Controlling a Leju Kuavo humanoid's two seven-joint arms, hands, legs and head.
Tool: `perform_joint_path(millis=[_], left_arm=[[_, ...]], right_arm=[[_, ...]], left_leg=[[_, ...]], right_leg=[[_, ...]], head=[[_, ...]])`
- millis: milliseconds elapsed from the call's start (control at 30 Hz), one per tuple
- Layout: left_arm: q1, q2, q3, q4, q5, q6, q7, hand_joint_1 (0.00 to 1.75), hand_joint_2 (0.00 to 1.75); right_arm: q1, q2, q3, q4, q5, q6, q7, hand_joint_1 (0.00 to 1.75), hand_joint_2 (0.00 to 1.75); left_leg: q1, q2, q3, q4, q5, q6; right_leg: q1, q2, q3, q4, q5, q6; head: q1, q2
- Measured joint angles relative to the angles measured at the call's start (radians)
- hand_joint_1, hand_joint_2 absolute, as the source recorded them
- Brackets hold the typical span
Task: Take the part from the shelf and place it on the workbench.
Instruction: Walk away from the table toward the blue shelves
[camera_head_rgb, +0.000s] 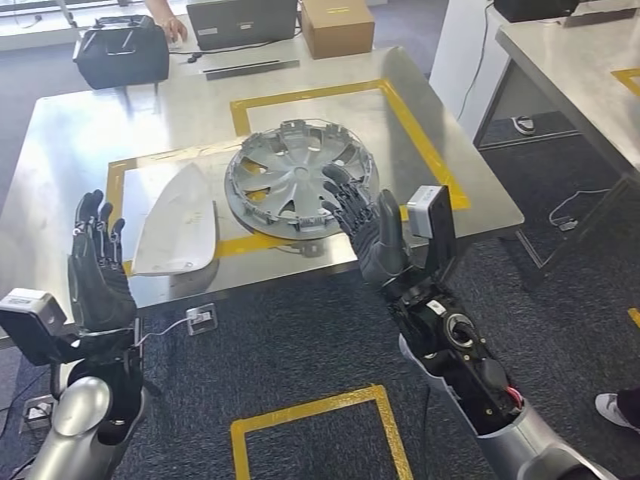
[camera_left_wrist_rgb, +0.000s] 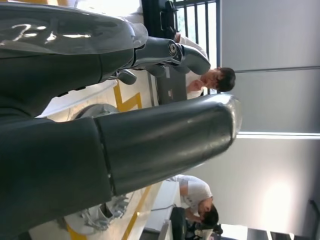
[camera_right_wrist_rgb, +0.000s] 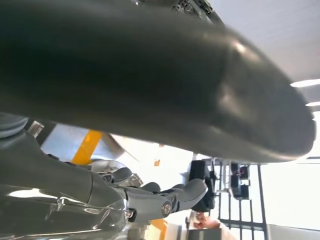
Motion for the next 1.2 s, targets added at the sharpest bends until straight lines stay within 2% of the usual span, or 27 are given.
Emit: perform_joint_path(millis=[67,100,133,200,233,267,300,367,433,467,533,567,600,633,700,733,767,800,833,867,900,967,1000,1067,1100,1133,1200], left_arm=[[0.000,0.001,0.000,0.000,0.000,0.000,0.000,0.00,0.00],[0.000,0.001,0.000,0.000,0.001,0.000,0.000,0.00,0.00],[0.000,0.002,0.000,0.000,0.002,0.000,0.000,0.00,0.00],[0.001,0.002,0.000,0.000,0.003,0.000,0.000,0.00,0.00],[0.002,0.002,0.000,0.000,0.003,0.000,0.000,0.00,0.00],[0.003,0.002,0.000,0.000,0.003,0.000,0.000,0.00,0.00],[0.004,0.002,0.000,0.000,0.003,0.000,0.000,0.00,0.00],[0.003,0.002,0.000,0.000,0.004,0.000,0.000,0.00,0.00],[0.001,0.002,0.000,-0.002,0.005,-0.001,-0.001,0.00,0.00],[0.000,0.002,0.000,-0.004,0.005,-0.001,-0.001,0.00,0.00],[-0.001,0.002,0.000,-0.006,0.005,-0.001,-0.002,0.00,0.00],[-0.001,0.002,0.000,-0.006,0.005,-0.001,-0.002,0.00,0.00],[-0.002,0.002,0.000,-0.006,0.006,-0.001,-0.002,0.00,0.00],[-0.002,0.002,0.000,-0.006,0.006,-0.001,-0.002,0.00,0.00],[-0.002,0.002,0.000,-0.006,0.006,-0.001,-0.002,0.00,0.00],[-0.001,0.002,0.000,-0.006,0.006,-0.001,-0.002,0.00,0.00],[0.000,0.002,0.000,-0.006,0.006,-0.001,-0.002,0.00,0.00],[0.001,0.002,0.000,-0.006,0.006,-0.001,-0.002,0.00,0.00],[0.002,0.002,0.000,-0.006,0.006,-0.001,-0.002,0.00,0.00],[0.003,0.002,0.000,-0.006,0.006,-0.001,-0.002,0.00,0.00],[0.004,0.002,0.000,-0.006,0.006,-0.001,-0.002,0.00,0.00],[0.004,0.002,0.000,-0.007,0.005,0.001,-0.001,0.00,0.00],[0.004,0.002,0.000,-0.008,0.005,0.003,0.000,0.00,0.00],[0.004,0.002,0.000,-0.009,0.005,0.008,0.003,0.00,0.00],[0.004,0.003,0.000,-0.010,0.005,0.010,0.004,0.00,0.00],[0.004,0.004,0.000,-0.011,0.005,0.012,0.006,0.00,0.00],[0.005,0.005,0.000,-0.013,0.005,0.014,0.010,0.00,0.00]], right_arm=[[-0.001,0.000,0.001,0.000,0.000,0.001,0.000,0.00,0.00],[-0.001,0.000,0.001,-0.001,0.000,0.001,0.000,0.00,0.00],[-0.002,0.000,0.001,-0.002,0.000,0.001,0.000,0.00,0.00],[-0.002,0.000,0.002,-0.002,0.000,0.002,0.000,0.00,0.00],[-0.001,0.000,0.002,-0.002,0.000,0.002,0.000,0.00,0.00],[-0.001,0.000,0.002,-0.002,0.000,0.001,0.000,0.00,0.00],[0.000,0.000,0.002,-0.002,0.000,0.001,0.000,0.00,0.00],[0.000,0.000,0.002,-0.003,0.000,0.001,0.000,0.00,0.00],[0.000,0.000,0.002,-0.006,0.000,0.001,-0.001,0.00,0.00],[0.000,0.000,0.001,-0.008,0.000,0.001,-0.001,0.00,0.00],[0.001,0.000,0.002,-0.010,0.000,0.001,-0.001,0.00,0.00],[0.002,-0.001,0.002,-0.010,0.000,0.001,-0.001,0.00,0.00],[0.003,-0.002,0.001,-0.010,0.000,0.001,0.000,0.00,0.00],[0.005,-0.003,0.001,-0.010,0.000,0.001,0.000,0.00,0.00],[0.006,-0.004,0.001,-0.010,0.000,0.000,0.000,0.00,0.00],[0.006,-0.005,0.001,-0.010,0.000,0.000,0.000,0.00,0.00],[0.007,-0.005,0.001,-0.010,0.000,0.000,0.000,0.00,0.00],[0.007,-0.005,0.001,-0.010,0.000,0.000,0.001,0.00,0.00],[0.008,-0.005,0.001,-0.010,-0.001,0.000,0.001,0.00,0.00],[0.008,-0.005,0.001,-0.010,-0.001,-0.001,0.001,0.00,0.00],[0.007,-0.005,0.001,-0.011,-0.001,-0.002,0.001,0.00,0.00],[0.007,-0.005,0.000,-0.014,-0.002,-0.004,0.001,0.00,0.00],[0.007,-0.005,0.000,-0.015,-0.002,-0.005,0.001,0.00,0.00],[0.007,-0.005,0.000,-0.017,-0.002,-0.006,0.002,0.00,0.00],[0.006,-0.005,0.000,-0.017,-0.002,-0.006,0.002,0.00,0.00],[0.006,-0.005,0.000,-0.018,-0.003,-0.007,0.003,0.00,0.00],[0.007,-0.005,0.001,-0.019,-0.004,-0.007,0.005,0.00,0.00]], left_leg=[[0.001,-0.001,-0.009,0.008,-0.005,-0.011],[0.002,-0.002,-0.022,0.034,-0.031,-0.016],[0.004,-0.002,-0.042,0.081,-0.075,-0.021],[0.009,-0.003,-0.090,0.222,-0.175,-0.029],[0.011,-0.003,-0.106,0.285,-0.200,-0.032],[0.013,-0.003,-0.107,0.321,-0.200,-0.033],[0.014,-0.003,-0.091,0.322,-0.179,-0.034],[0.016,-0.003,-0.003,0.219,-0.124,-0.031],[0.014,-0.004,0.103,0.066,-0.118,-0.025],[0.011,-0.006,0.132,0.018,-0.125,-0.020],[0.005,-0.008,0.136,-0.006,-0.122,-0.005],[0.005,-0.007,0.129,-0.008,-0.113,0.003],[0.005,-0.005,0.119,-0.008,-0.103,0.014],[0.006,-0.003,0.107,-0.010,-0.091,0.023],[0.005,-0.001,0.079,-0.010,-0.068,0.033],[0.003,-0.001,0.064,-0.009,-0.056,0.034],[0.002,-0.001,0.048,-0.008,-0.045,0.034],[0.001,-0.001,0.033,-0.007,-0.033,0.033],[0.000,-0.001,0.018,-0.006,-0.022,0.031],[0.000,-0.001,0.006,-0.005,-0.013,0.029],[-0.001,-0.002,-0.004,-0.003,-0.004,0.026],[-0.001,-0.001,-0.013,-0.001,0.013,0.016],[0.000,0.000,-0.015,-0.003,0.022,0.010],[0.002,0.000,-0.018,-0.007,0.035,-0.003],[0.002,-0.002,-0.026,0.004,0.021,-0.008],[0.003,-0.003,-0.041,0.035,-0.014,-0.014],[0.009,-0.005,-0.086,0.161,-0.123,-0.025]], right_leg=[[-0.003,-0.003,-0.011,-0.003,0.014,-0.017],[-0.005,-0.005,-0.020,-0.004,0.024,-0.027],[-0.007,-0.008,-0.032,-0.006,0.035,-0.035],[-0.006,-0.010,-0.062,-0.005,0.058,-0.043],[-0.005,-0.011,-0.077,-0.005,0.069,-0.043],[-0.004,-0.011,-0.092,-0.005,0.081,-0.043],[-0.004,-0.011,-0.107,-0.004,0.092,-0.041],[-0.004,-0.010,-0.131,-0.002,0.112,-0.035],[-0.002,-0.009,-0.146,0.000,0.130,-0.025],[-0.002,-0.009,-0.149,0.000,0.138,-0.019],[-0.004,-0.009,-0.155,-0.004,0.156,-0.006],[-0.007,-0.008,-0.160,-0.001,0.152,0.000],[-0.009,-0.008,-0.171,0.017,0.129,0.005],[-0.010,-0.007,-0.188,0.056,0.085,0.008],[-0.011,-0.007,-0.226,0.191,-0.027,0.012],[-0.011,-0.007,-0.238,0.261,-0.061,0.014],[-0.011,-0.007,-0.239,0.310,-0.070,0.014],[-0.011,-0.007,-0.225,0.326,-0.055,0.013],[-0.010,-0.007,-0.192,0.305,-0.026,0.010],[-0.007,-0.007,-0.143,0.250,0.001,0.006],[-0.004,-0.007,-0.084,0.172,0.011,0.000],[0.003,-0.006,0.010,0.031,-0.002,-0.011],[0.007,-0.006,0.030,-0.005,-0.010,-0.015],[0.007,-0.008,0.024,-0.021,0.003,-0.023],[0.004,-0.010,0.016,-0.024,0.015,-0.029],[0.001,-0.013,0.004,-0.028,0.029,-0.036],[-0.001,-0.016,-0.028,-0.029,0.057,-0.046]], head=[[-0.003,0.000],[-0.008,0.000],[-0.014,0.000],[-0.028,0.000],[-0.032,0.000],[-0.035,0.000],[-0.038,0.000],[-0.040,0.000],[-0.040,0.000],[-0.038,0.000],[-0.034,0.000],[-0.034,0.000],[-0.033,0.000],[-0.031,0.000],[-0.023,0.000],[-0.020,0.000],[-0.016,0.000],[-0.014,0.000],[-0.011,0.000],[-0.008,0.000],[-0.004,0.000],[0.001,0.000],[0.003,0.000],[0.003,0.000],[0.002,0.000],[-0.004,0.000],[-0.019,0.000]])
